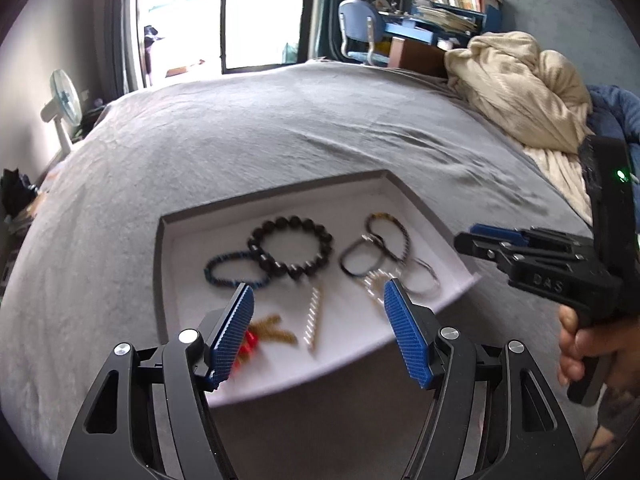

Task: Organize jewelry
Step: 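Close the left tool on the pink cord bracelet and lift it, then hold the pink bracelet with the left tool while the right grasps the silver ring bangle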

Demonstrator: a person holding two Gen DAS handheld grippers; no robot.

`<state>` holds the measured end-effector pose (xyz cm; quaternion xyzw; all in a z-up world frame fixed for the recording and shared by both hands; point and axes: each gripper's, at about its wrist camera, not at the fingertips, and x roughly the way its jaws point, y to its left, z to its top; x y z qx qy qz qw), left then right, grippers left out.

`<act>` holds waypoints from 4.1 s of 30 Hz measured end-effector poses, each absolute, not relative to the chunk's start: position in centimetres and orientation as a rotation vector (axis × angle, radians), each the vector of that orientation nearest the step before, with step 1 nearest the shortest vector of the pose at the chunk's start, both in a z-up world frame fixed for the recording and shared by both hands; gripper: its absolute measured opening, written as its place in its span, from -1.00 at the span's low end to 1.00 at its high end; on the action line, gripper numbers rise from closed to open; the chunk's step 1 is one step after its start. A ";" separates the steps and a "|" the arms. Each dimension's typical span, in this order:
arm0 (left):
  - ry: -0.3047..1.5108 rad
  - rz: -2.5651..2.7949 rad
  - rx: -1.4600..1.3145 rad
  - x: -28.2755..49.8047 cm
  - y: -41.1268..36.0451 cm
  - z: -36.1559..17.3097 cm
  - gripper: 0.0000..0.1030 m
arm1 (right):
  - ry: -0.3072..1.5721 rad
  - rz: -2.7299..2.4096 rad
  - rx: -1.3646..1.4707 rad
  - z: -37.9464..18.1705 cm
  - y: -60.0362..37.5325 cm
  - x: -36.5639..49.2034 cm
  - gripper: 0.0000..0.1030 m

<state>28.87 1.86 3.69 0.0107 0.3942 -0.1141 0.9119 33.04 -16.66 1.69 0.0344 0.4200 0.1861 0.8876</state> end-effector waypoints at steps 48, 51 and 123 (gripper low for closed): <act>1.014 -0.503 0.165 17.4 -7.5 -4.0 -0.90 | 0.907 0.353 0.011 0.4 -21.0 23.5 0.36; 1.022 -0.482 0.171 17.5 -6.6 -3.9 -0.90 | 0.922 0.376 -0.021 -0.1 -20.3 22.9 0.36; 0.802 -0.359 0.006 21.6 1.7 5.5 -0.91 | 0.870 0.506 -0.006 0.8 -15.7 22.0 -0.01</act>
